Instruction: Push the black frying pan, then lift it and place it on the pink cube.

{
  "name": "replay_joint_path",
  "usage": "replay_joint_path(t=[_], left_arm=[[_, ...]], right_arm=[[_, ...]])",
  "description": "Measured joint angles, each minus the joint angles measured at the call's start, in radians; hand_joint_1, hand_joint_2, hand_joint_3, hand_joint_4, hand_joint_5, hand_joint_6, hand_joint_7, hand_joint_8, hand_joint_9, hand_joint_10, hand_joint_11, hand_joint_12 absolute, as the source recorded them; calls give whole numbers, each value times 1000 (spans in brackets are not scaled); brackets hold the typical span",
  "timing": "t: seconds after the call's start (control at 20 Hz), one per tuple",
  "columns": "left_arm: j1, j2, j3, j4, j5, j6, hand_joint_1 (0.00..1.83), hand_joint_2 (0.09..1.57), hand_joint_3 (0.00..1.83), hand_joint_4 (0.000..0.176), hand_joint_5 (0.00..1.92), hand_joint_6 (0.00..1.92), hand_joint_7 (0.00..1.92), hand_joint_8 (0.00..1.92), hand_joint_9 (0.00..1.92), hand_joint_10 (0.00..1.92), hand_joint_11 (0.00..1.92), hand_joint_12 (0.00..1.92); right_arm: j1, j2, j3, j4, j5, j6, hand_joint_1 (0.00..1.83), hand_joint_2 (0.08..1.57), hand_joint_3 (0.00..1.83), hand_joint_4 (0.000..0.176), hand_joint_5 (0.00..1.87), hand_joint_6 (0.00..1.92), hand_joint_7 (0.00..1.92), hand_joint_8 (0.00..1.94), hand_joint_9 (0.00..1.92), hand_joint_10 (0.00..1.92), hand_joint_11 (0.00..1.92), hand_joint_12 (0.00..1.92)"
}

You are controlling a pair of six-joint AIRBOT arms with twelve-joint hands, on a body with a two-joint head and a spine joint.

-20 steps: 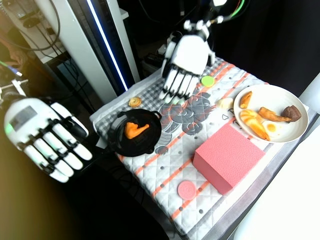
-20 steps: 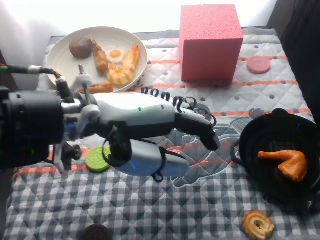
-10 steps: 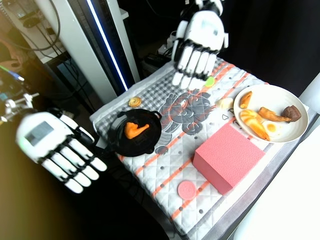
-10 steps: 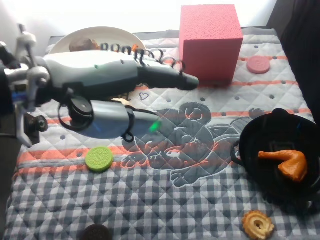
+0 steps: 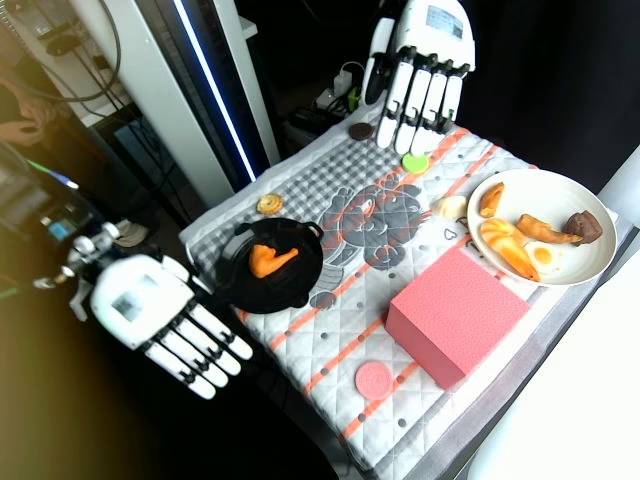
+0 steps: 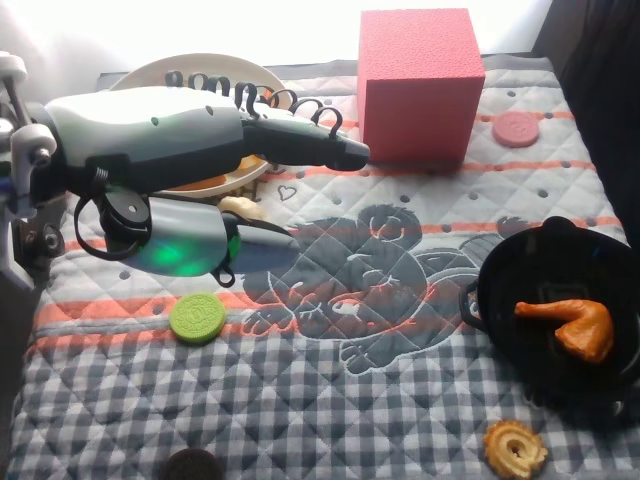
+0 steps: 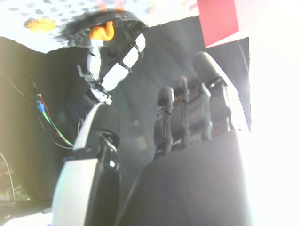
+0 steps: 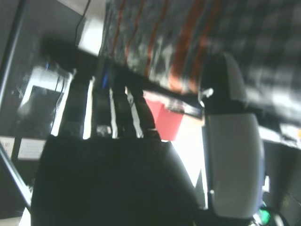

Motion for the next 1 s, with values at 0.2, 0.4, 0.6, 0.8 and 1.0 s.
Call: replay_joint_path(t=[0.2,0.4,0.6,0.8,1.0], left_arm=[[18,5,-2,-81,-13,45,661,1366,5,8,342,9,288,5,234,46,0,1150],[64,16,-2,-161,-17,93,590,1386,9,22,352,5,315,5,257,44,0,1286],[70,18,-1,-176,-21,98,496,1401,8,17,362,7,293,7,238,33,0,1272],[87,18,-1,-212,-20,121,521,1389,0,27,363,4,296,3,235,29,0,1219],[93,23,-1,-221,-24,126,527,1394,1,22,355,10,283,6,229,24,0,1215]], right_arm=[[46,-56,53,3,-53,-11,1347,1217,0,0,843,1869,1099,1791,1097,1775,935,1823],[57,-71,60,7,-65,-11,1537,1270,0,0,1520,1921,1650,1941,1709,1921,1744,1921],[58,-71,54,3,-17,-10,1454,1317,0,0,1500,1921,1651,1941,1689,1921,1663,1921],[58,-68,24,10,62,-11,1383,1339,4,0,1437,1921,1615,1941,1660,1921,1585,1921],[57,-40,-20,5,150,-11,1343,1359,13,0,1421,1921,1628,1941,1701,1921,1690,1921]])
